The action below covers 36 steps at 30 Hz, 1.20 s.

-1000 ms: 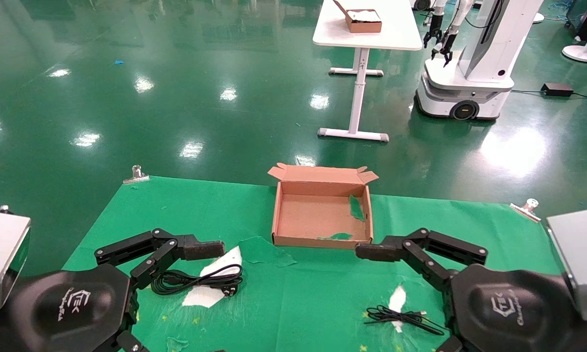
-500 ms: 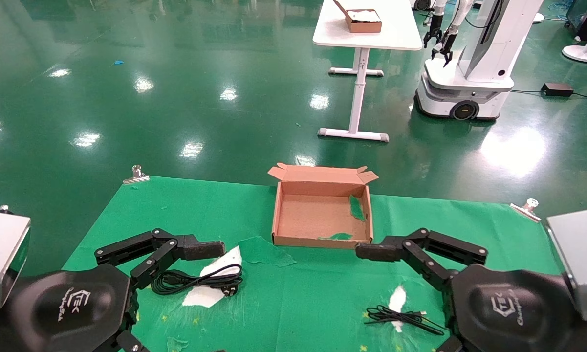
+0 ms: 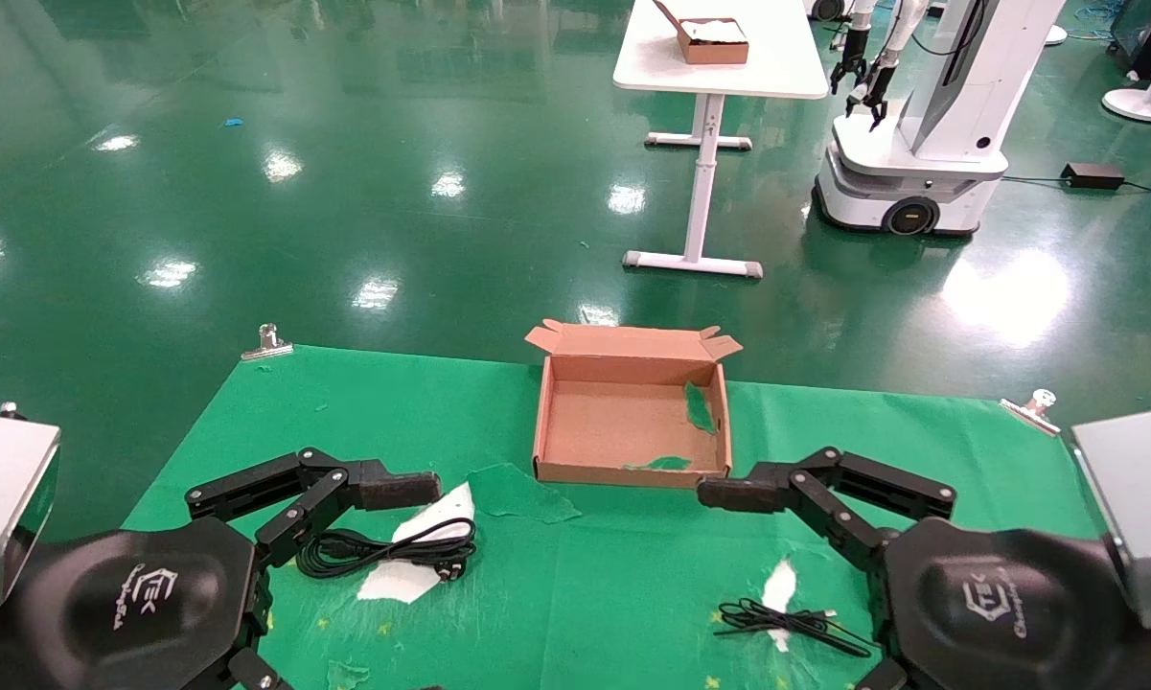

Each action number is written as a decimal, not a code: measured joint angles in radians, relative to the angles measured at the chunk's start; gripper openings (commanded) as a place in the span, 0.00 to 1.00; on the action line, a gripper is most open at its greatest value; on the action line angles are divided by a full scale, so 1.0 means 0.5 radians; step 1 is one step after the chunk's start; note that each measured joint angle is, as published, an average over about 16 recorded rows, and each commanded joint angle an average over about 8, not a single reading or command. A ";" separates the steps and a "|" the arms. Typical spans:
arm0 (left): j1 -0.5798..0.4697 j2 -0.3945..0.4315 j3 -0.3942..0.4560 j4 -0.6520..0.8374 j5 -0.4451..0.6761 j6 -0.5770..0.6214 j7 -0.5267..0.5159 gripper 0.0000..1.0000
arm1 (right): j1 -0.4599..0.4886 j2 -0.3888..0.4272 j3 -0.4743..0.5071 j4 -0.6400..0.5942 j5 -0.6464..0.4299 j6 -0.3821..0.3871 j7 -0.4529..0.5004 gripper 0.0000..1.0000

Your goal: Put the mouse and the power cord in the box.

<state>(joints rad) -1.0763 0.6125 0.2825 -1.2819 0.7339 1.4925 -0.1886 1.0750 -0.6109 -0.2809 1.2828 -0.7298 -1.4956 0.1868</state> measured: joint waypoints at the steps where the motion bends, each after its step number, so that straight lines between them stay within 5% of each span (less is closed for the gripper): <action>1: 0.000 0.000 0.000 0.000 0.000 0.000 0.000 1.00 | 0.000 0.000 0.000 0.000 0.000 0.000 0.000 1.00; 36: 0.000 0.000 0.000 0.000 0.000 0.000 0.000 1.00 | 0.000 0.000 0.000 0.000 0.000 0.000 0.000 1.00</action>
<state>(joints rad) -1.0763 0.6125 0.2825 -1.2819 0.7339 1.4925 -0.1885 1.0750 -0.6109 -0.2809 1.2828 -0.7298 -1.4956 0.1867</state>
